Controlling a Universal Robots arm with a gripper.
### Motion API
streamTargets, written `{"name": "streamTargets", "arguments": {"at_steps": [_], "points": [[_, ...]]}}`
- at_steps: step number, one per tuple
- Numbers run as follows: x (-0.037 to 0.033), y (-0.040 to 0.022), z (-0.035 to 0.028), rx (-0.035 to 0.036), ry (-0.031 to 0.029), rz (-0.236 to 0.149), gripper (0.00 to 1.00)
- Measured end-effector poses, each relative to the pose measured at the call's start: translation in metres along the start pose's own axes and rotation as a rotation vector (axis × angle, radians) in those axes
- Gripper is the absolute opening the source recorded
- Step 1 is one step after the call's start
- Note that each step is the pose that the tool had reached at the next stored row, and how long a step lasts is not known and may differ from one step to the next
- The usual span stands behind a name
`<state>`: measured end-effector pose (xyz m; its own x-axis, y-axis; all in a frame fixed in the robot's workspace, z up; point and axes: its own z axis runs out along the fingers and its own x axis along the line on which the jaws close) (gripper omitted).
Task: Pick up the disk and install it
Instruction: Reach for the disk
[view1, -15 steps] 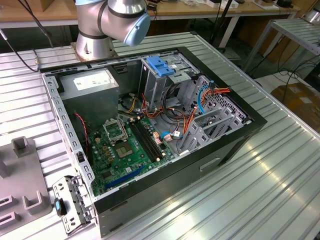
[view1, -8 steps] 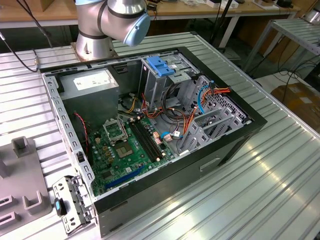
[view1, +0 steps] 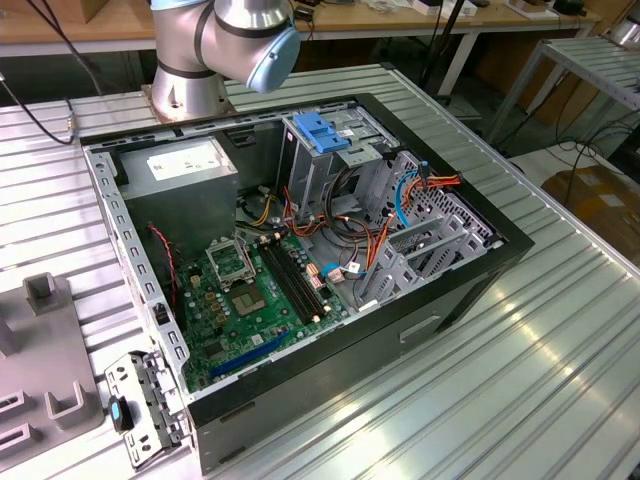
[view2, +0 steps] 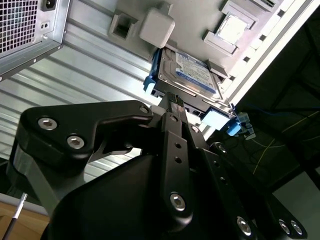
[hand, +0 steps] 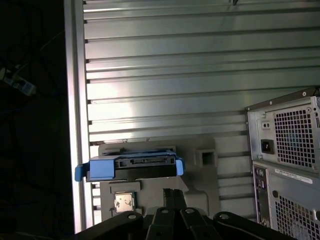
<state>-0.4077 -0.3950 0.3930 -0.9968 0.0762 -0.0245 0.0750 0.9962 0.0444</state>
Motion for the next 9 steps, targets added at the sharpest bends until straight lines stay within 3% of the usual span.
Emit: {"name": "streamTargets", "arguments": {"at_steps": [2, 4, 9], "points": [[0.0059, -0.0004, -0.0002, 0.0000, 0.0001, 0.000, 0.11], [0.0202, 0.0002, -0.0005, 0.0001, 0.0001, 0.000, 0.11], [0.0364, 0.0007, -0.0009, 0.0000, 0.0000, 0.001, 0.11]]}}
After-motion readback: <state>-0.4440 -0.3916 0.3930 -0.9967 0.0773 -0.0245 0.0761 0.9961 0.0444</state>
